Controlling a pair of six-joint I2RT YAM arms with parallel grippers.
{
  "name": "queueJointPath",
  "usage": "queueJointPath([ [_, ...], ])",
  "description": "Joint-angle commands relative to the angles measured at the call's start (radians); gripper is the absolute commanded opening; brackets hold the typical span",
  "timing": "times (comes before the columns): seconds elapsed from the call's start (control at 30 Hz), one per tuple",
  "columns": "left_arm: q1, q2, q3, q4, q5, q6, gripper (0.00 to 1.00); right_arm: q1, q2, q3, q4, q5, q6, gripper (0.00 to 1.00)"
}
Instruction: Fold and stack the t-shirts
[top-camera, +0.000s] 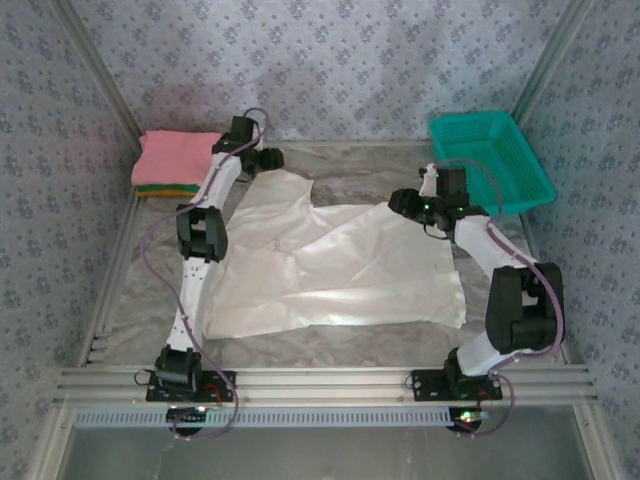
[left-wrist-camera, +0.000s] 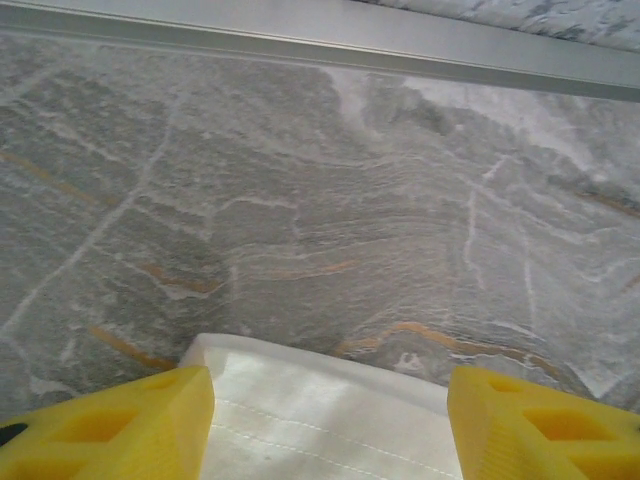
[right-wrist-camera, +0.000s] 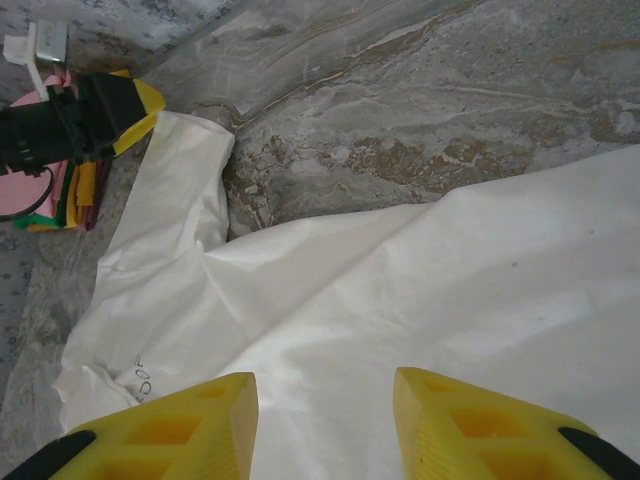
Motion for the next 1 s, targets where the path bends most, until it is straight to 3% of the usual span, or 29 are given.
queueJointPath([
  [0.0,-0.007,0.002,-0.001,-0.020,-0.111,-0.021,0.67,-0.007,-0.027,-0.014,0.019,-0.035,-0.003,0.42],
  [0.17,-0.006,0.005,-0.007,-0.002,-0.144,-0.045,0.68,-0.008,-0.028,-0.020,0.035,-0.048,0.001,0.43],
  [0.47,0.003,0.048,-0.001,0.055,0.005,-0.125,0.63,-0.023,-0.058,-0.036,0.036,-0.051,-0.006,0.43],
  [0.6,0.004,0.054,-0.002,0.036,0.010,-0.151,0.45,-0.033,-0.078,-0.045,0.040,-0.052,-0.005,0.43],
  [0.63,0.005,0.055,-0.004,0.036,0.014,-0.152,0.31,-0.036,-0.084,-0.049,0.042,-0.053,-0.006,0.43],
  [0.67,0.004,0.054,-0.004,0.037,0.018,-0.151,0.23,-0.037,-0.089,-0.053,0.043,-0.050,-0.007,0.43],
  [0.73,0.002,0.051,0.000,0.044,0.025,-0.148,0.23,-0.041,-0.089,-0.057,0.040,-0.051,-0.007,0.43],
  [0.97,-0.001,0.017,0.001,0.052,0.019,-0.131,0.00,-0.060,-0.077,-0.060,0.011,-0.002,0.005,0.43],
])
